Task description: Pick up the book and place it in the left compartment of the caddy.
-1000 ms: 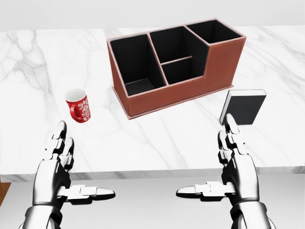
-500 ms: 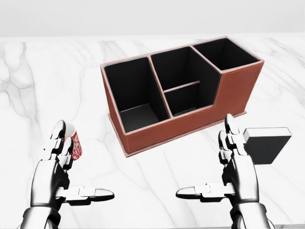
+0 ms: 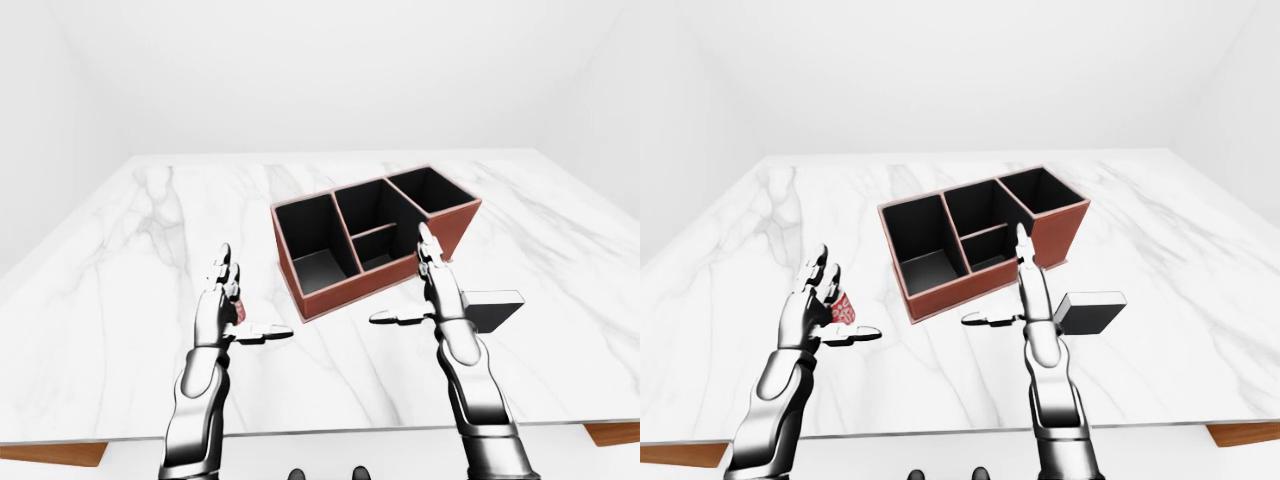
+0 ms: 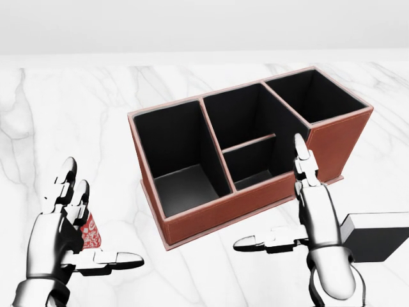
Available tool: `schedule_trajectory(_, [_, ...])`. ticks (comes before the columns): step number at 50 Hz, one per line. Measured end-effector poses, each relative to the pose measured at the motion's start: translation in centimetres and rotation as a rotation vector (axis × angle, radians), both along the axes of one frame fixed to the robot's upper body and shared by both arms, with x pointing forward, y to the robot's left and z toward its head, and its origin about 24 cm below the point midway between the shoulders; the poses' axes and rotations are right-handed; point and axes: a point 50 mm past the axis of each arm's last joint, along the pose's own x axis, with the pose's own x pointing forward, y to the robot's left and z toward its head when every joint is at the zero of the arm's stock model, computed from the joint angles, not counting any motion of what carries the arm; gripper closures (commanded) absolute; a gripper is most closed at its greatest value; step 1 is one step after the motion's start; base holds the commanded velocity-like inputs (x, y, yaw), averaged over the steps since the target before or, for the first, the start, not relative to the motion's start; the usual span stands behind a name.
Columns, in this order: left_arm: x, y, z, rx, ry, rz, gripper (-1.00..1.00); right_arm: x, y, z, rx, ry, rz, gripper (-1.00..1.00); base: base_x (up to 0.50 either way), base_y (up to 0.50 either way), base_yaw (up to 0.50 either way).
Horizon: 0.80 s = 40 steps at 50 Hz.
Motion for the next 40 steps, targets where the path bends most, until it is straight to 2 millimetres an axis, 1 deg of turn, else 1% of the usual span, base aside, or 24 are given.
schedule_trajectory(7, [-0.2, 0.4, 0.4, -0.007, -0.019, 0.002, -1.00, 1.5, -0.6, 3.7, -0.234, -0.114, 0.050, -1.00, 0.00, 0.00, 0.00])
schedule_trajectory(11, [-0.2, 0.5, 0.6, -0.011, -0.026, 0.002, -1.00, 2.3, -0.9, 5.6, -0.412, -0.147, 0.091, -1.00, 0.00, 0.00, 0.00])
schedule_trajectory(16, [-0.3, 0.7, 0.8, -0.015, -0.036, 0.002, -1.00, 3.2, -1.3, 7.6, -0.648, -0.135, 0.141, -1.00, 0.00, 0.00, 0.00])
schedule_trajectory(21, [-0.3, 0.9, 1.1, -0.021, -0.049, 0.004, -1.00, 4.2, -1.8, 9.3, -0.874, -0.066, 0.187, -1.00, 0.00, 0.00, 0.00])
schedule_trajectory(28, [-0.4, 1.2, 1.4, -0.028, -0.064, 0.005, -1.00, 5.0, -3.3, 10.8, -1.106, 0.085, 0.182, -1.00, 0.00, 0.00, 0.00])
schedule_trajectory(32, [-0.5, 1.3, 1.5, -0.031, -0.070, 0.005, -1.00, 5.0, -4.7, 11.4, -1.190, 0.119, 0.096, -1.00, 0.00, 0.00, 0.00])
schedule_trajectory(40, [-0.6, 1.4, 1.7, -0.035, -0.079, 0.003, -1.00, 4.1, -7.4, 11.9, -1.293, 0.197, -0.041, -1.00, 0.00, 0.00, 0.00])
